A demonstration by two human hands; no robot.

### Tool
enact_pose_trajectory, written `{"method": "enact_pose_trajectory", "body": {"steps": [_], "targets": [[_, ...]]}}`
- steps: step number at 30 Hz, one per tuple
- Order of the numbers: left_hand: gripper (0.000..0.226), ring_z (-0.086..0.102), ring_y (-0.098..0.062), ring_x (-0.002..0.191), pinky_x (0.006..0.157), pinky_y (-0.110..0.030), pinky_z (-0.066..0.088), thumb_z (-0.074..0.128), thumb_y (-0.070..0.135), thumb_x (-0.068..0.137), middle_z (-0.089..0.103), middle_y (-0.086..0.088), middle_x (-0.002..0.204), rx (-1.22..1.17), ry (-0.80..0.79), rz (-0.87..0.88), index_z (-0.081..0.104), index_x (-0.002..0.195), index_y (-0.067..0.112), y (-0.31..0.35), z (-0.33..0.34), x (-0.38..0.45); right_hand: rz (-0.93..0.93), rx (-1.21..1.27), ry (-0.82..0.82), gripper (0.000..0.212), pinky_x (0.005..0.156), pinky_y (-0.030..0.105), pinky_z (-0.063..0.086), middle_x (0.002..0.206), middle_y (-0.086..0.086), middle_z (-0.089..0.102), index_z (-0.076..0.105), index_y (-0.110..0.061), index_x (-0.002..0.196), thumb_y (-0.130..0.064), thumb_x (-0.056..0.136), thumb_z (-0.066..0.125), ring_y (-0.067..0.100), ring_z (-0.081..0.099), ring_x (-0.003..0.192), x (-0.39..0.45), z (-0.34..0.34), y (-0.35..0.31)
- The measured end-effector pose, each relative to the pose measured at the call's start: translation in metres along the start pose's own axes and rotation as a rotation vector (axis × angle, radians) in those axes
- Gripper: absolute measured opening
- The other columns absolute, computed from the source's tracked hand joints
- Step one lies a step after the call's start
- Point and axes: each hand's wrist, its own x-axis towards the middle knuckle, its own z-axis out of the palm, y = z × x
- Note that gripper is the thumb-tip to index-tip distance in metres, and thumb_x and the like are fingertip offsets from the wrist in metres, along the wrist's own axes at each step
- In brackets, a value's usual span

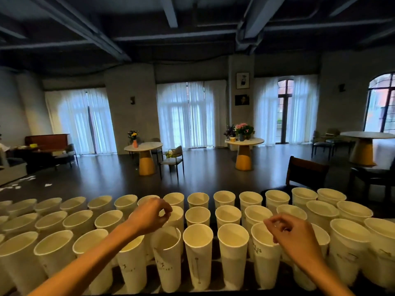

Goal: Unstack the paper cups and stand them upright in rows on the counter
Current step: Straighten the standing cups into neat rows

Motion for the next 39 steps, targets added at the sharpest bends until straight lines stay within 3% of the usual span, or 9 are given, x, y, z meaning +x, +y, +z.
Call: {"method": "enact_pose_trajectory", "body": {"steps": [6,10,15,18,22,25,30,36,39], "targets": [[0.024,0.064,-0.008,0.105,0.09,-0.023,0.055,0.068,0.029,0.093,0.066,0.012,0.125,0.069,-0.163,0.061,0.071,0.116,0.034,-0.028,0.024,0.032,0.048,-0.006,0.029,0.009,0.059,0.03,0.051,0.058,-0.003,0.067,0.073,-0.028,0.075,-0.024,0.082,0.078,0.013,0.064,0.056,-0.002,-0.016,0.008],[0.02,0.063,-0.008,0.101,0.089,-0.021,0.055,0.066,0.035,0.094,0.066,0.012,0.122,0.068,-0.206,0.09,0.073,0.113,0.034,-0.038,0.029,0.039,0.052,-0.009,0.068,0.01,0.053,0.034,0.051,0.056,0.0,0.066,0.073,-0.024,0.074,-0.02,0.081,0.077,0.011,0.061,0.046,-0.003,-0.022,0.015],[0.016,0.061,-0.005,0.097,0.085,-0.017,0.054,0.066,0.041,0.092,0.065,0.014,0.118,0.066,-0.221,0.115,0.072,0.108,0.04,-0.051,0.031,0.046,0.07,-0.012,0.075,0.01,0.054,0.034,0.05,0.057,0.003,0.066,0.073,-0.022,0.075,-0.019,0.084,0.076,0.013,0.061,0.048,-0.001,-0.025,0.023],[0.012,0.061,-0.005,0.088,0.076,-0.018,0.056,0.071,0.033,0.09,0.066,0.011,0.109,0.01,-0.206,0.124,0.072,0.101,0.038,-0.034,0.019,0.053,0.082,0.003,0.109,0.008,0.058,0.034,0.053,0.056,0.003,0.067,0.074,-0.023,0.077,-0.021,0.084,0.076,0.014,0.064,0.05,0.003,-0.036,0.027],[0.015,0.061,-0.006,0.076,0.059,-0.015,0.049,0.073,0.023,0.088,0.066,0.012,0.092,-0.124,-0.133,0.18,0.068,0.094,0.036,0.019,0.002,0.068,0.041,-0.016,0.125,0.006,0.066,0.036,0.056,0.063,-0.002,0.069,0.074,-0.024,0.079,-0.02,0.083,0.076,0.012,0.065,0.054,0.013,-0.06,0.04],[0.013,0.063,-0.008,0.075,0.062,-0.021,0.052,0.072,0.026,0.089,0.068,0.015,0.089,-0.251,-0.112,0.23,0.07,0.096,0.036,0.073,0.001,0.078,0.027,-0.044,0.077,0.004,0.068,0.031,0.056,0.068,-0.006,0.07,0.074,-0.027,0.085,-0.022,0.085,0.075,0.008,0.067,0.061,0.026,-0.072,0.05],[0.01,0.062,-0.004,0.078,0.062,-0.015,0.049,0.071,0.031,0.091,0.062,0.028,0.087,-0.36,-0.115,0.271,0.074,0.099,0.034,0.176,0.025,0.081,-0.03,-0.227,-0.058,0.012,0.066,0.015,0.047,0.086,-0.014,0.069,0.071,-0.033,0.092,-0.023,0.087,0.073,0.003,0.062,0.078,0.068,-0.1,0.075],[0.018,0.06,-0.005,0.083,0.066,-0.011,0.047,0.068,0.034,0.093,0.069,0.01,0.106,-0.247,-0.14,0.331,0.075,0.108,0.026,0.273,0.076,0.106,0.056,-0.402,-0.048,0.009,0.073,0.022,0.05,0.099,-0.004,0.073,0.075,-0.026,0.098,-0.026,0.09,0.07,0.004,0.059,0.077,0.125,-0.138,0.143],[0.02,0.063,-0.01,0.09,0.078,-0.018,0.054,0.068,0.032,0.092,0.069,0.005,0.115,-0.234,-0.135,0.278,0.074,0.111,0.028,0.291,0.099,0.132,0.078,-0.451,-0.101,0.009,0.076,0.024,0.051,0.099,-0.003,0.073,0.075,-0.027,0.097,-0.028,0.09,0.069,0.005,0.059,0.077,0.139,-0.146,0.164]]}}
